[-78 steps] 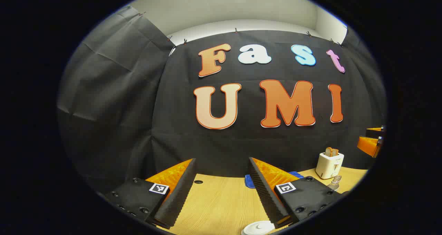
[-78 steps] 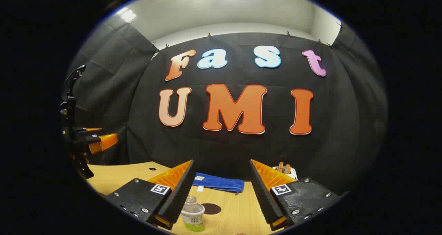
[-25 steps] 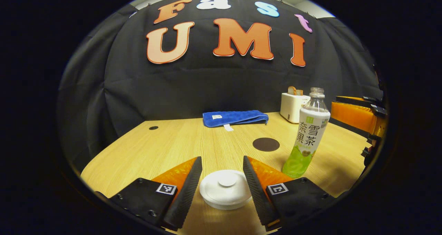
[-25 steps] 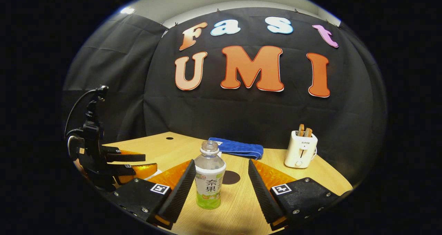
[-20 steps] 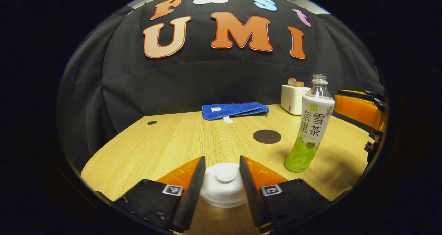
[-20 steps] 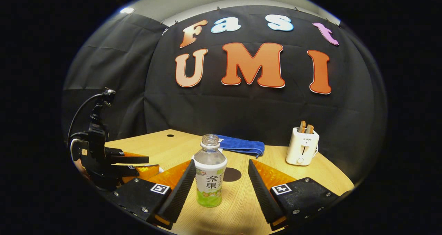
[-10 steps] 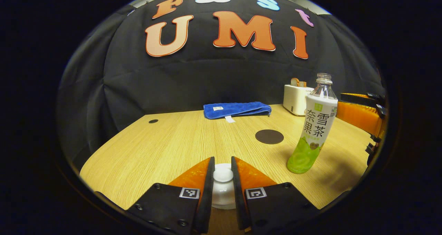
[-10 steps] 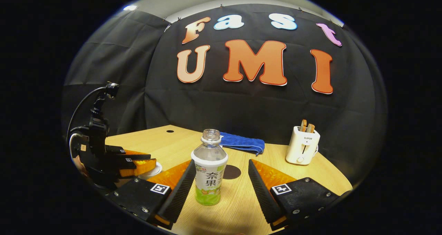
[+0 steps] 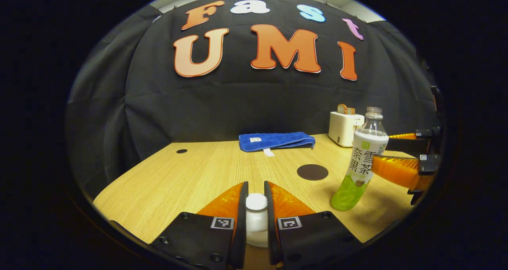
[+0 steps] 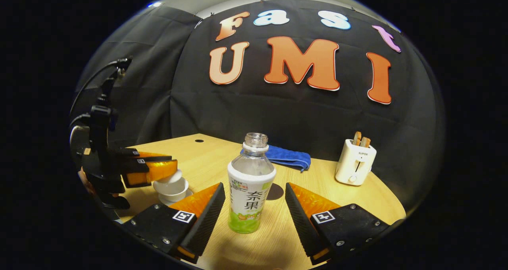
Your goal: Open the teacup lid with one hand, grasp the water bottle and pour water into the teacup with the other hand; after pouring, place the water bottle on the coaster and then close the teacup lid.
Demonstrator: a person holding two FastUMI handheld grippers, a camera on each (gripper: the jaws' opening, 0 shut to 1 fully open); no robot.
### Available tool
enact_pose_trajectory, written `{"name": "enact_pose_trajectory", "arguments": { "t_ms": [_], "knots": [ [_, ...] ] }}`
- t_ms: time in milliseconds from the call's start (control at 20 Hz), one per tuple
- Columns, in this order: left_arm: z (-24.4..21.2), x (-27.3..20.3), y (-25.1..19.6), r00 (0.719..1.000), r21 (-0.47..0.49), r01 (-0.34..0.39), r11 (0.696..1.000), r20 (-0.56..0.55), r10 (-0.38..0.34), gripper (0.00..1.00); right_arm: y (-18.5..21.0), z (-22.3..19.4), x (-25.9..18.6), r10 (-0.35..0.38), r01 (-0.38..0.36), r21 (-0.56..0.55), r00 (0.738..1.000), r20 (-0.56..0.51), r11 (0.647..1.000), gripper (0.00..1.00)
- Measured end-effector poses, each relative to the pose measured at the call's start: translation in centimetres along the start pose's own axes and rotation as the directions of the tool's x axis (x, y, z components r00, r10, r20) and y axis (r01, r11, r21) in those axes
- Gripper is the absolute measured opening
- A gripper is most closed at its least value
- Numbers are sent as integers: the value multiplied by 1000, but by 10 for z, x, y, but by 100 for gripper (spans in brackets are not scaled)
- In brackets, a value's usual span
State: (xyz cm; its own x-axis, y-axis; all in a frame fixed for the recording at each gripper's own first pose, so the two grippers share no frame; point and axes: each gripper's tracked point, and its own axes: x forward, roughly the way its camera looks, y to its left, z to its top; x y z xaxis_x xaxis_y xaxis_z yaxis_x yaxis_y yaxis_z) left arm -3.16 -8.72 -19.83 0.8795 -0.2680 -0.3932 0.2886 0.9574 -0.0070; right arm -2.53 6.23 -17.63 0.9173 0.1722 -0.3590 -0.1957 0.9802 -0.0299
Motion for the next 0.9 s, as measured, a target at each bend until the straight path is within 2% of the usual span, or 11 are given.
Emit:
{"name": "enact_pose_trajectory", "arguments": {
  "t_ms": [200, 250, 300, 350, 550, 600, 900],
  "knots": [
    [9, -4, 23, 999, -12, -44, 999, 21, 45, 26, 8, -15, 16, 8, -8, 9, 999, -46, 1000, 92],
    [9, -5, 29, 998, -17, -55, 998, 22, 55, 23, 9, -17, 20, 5, -4, 17, 999, -50, 1000, 92],
    [8, -5, 34, 998, -22, -64, 998, 20, 64, 26, 10, -21, 24, 5, -4, 24, 998, -61, 1000, 86],
    [4, -6, 41, 997, -29, -76, 997, 19, 76, 26, 11, -25, 26, 10, -7, 29, 997, -77, 1000, 83],
    [-1, -8, 58, 994, -45, -105, 993, 5, 105, 26, 23, -27, 31, 42, -38, 36, 994, -96, 999, 65],
    [-2, -7, 62, 994, -52, -109, 993, 4, 109, 26, 22, -25, 31, 39, -37, 28, 994, -98, 999, 66],
    [-3, -13, 85, 990, -55, -138, 989, 15, 139, 26, 18, -9, 37, -25, 12, -155, 996, -85, 988, 63]
  ]
}}
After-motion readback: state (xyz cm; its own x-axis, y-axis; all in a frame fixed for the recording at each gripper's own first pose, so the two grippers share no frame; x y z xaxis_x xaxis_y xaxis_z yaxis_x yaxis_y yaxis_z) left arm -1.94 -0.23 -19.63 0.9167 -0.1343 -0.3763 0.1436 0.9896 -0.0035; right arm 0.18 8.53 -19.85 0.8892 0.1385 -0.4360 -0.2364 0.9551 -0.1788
